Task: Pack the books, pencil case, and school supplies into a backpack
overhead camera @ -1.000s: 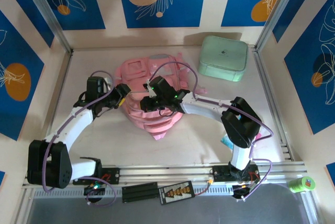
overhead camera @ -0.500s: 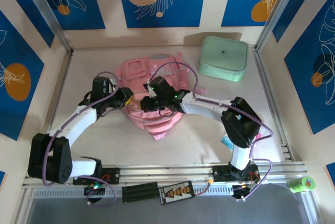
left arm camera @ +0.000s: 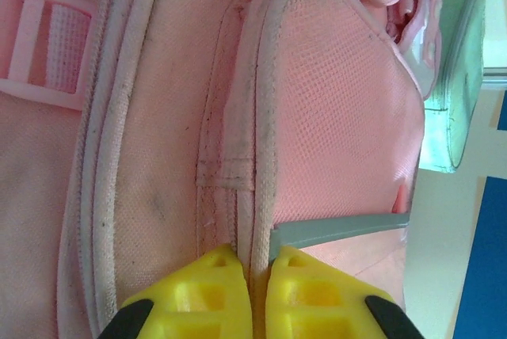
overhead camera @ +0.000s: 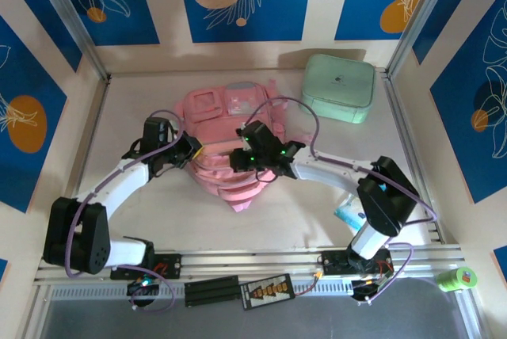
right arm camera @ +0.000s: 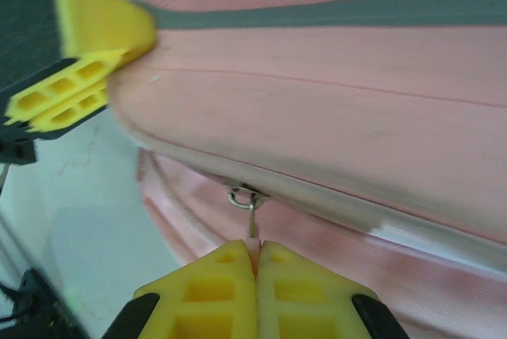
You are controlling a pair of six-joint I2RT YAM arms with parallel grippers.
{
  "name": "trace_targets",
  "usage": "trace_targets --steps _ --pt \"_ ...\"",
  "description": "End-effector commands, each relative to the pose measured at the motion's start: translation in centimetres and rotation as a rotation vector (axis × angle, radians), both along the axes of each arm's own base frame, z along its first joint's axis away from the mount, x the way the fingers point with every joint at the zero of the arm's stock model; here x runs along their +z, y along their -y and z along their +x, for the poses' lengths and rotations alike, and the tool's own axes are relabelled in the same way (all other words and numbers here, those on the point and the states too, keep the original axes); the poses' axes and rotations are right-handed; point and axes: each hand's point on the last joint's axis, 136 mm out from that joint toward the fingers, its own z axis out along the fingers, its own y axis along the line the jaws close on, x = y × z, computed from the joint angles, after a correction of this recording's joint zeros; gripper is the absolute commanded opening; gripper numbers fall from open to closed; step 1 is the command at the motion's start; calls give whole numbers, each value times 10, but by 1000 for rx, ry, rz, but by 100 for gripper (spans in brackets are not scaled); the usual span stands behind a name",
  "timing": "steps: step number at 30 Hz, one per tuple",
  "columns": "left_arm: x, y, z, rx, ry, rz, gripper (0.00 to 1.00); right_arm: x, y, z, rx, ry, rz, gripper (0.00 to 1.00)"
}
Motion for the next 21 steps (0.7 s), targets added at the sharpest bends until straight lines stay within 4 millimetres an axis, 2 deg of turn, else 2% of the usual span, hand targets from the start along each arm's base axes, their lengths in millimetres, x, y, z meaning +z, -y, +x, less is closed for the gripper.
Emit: trace_targets --steps 1,5,9,12,16,21 --pt "-2 -11 7 29 23 51 0 -23 62 10 -196 -28 -125 0" --pt "0 -9 7 9 30 58 0 -29 104 16 -318 -62 -145 0" --pt "-3 -7 9 -1 19 53 0 -19 114 18 -339 -34 -127 0" --pt "-9 -6 10 -3 5 48 0 -15 101 13 -265 0 -98 0" --pt "-10 -5 18 -23 10 73 2 -15 74 -2 -142 29 -82 0" --pt "-6 -20 37 -30 14 183 10 -12 38 -21 -34 37 26 0"
